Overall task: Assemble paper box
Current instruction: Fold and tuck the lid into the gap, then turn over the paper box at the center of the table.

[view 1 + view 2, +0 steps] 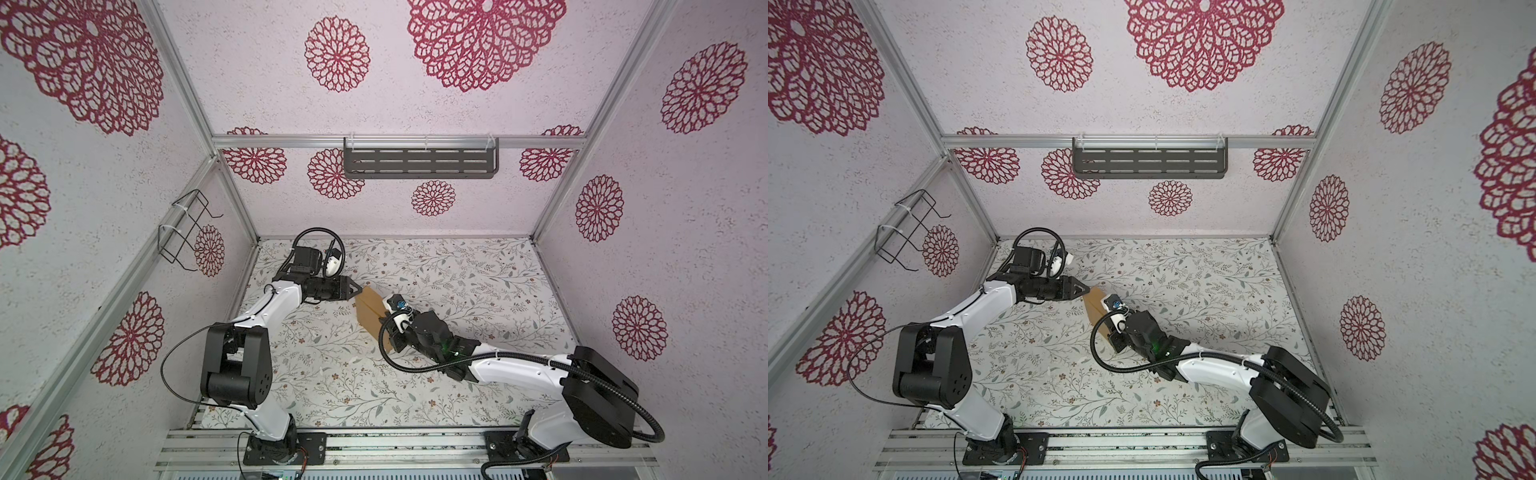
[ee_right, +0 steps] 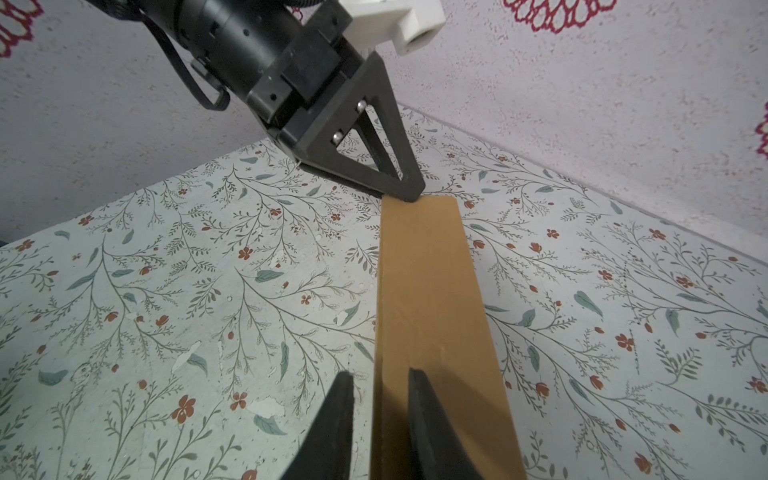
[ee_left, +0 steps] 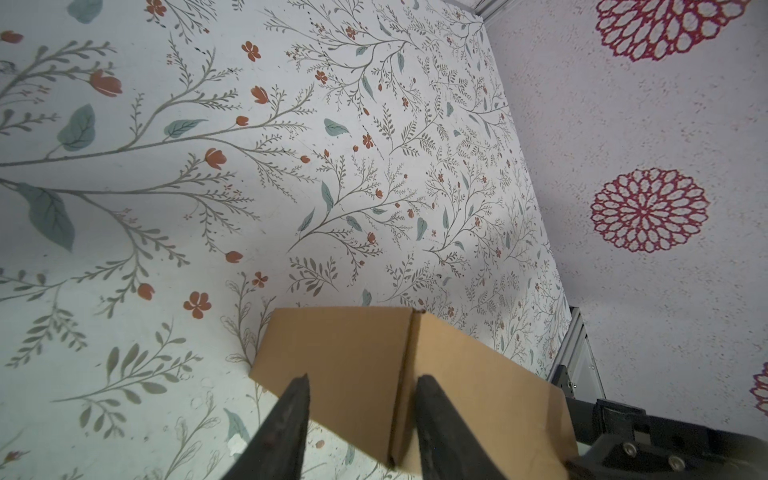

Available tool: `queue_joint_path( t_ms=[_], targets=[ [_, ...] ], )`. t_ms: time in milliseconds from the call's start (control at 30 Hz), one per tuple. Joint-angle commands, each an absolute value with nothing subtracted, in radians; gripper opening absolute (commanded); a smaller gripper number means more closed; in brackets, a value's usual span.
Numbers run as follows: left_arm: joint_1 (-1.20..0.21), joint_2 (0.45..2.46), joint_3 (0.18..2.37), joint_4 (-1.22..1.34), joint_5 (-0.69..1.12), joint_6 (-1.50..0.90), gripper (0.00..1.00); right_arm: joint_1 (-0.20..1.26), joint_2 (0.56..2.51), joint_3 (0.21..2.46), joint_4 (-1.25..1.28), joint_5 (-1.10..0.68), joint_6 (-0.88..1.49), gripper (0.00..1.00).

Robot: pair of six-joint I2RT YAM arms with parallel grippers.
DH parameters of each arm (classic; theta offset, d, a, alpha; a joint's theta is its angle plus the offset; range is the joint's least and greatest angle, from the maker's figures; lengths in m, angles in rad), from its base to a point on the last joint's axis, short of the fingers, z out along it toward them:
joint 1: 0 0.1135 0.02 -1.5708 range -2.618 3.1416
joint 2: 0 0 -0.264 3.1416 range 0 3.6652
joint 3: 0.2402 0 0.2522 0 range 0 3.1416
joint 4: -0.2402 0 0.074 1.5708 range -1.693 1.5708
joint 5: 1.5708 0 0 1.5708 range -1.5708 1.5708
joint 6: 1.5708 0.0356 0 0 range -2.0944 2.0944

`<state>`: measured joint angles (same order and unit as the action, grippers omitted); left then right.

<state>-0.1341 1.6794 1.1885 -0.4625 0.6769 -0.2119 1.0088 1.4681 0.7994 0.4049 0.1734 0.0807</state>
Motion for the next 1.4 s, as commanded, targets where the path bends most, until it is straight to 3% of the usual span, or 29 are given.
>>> queue_joint_path(
  t_ms=[0,633,967,1133,1367],
  targets=[
    [-0.132,1.727,1.143,-0.528,0.548,-0.195,0.45,1.003,1.453,0.792,0.097,0.144,0.078,0.28],
    [-0.146,1.712,1.135,-0.525,0.528,-0.170,0.47,0.920,1.306,0.908,0.164,-0.028,0.182,0.19],
    [-0.153,1.708,1.126,-0.513,0.526,-0.176,0.48,0.893,1.394,0.931,0.183,-0.036,0.197,0.12],
    [-0.158,1.700,1.127,-0.513,0.533,-0.181,0.48,0.893,1.453,0.874,0.184,-0.017,0.196,0.01],
    [-0.179,1.692,1.122,-0.513,0.517,-0.167,0.49,0.905,1.470,0.724,0.192,0.044,0.216,0.00]
  ],
)
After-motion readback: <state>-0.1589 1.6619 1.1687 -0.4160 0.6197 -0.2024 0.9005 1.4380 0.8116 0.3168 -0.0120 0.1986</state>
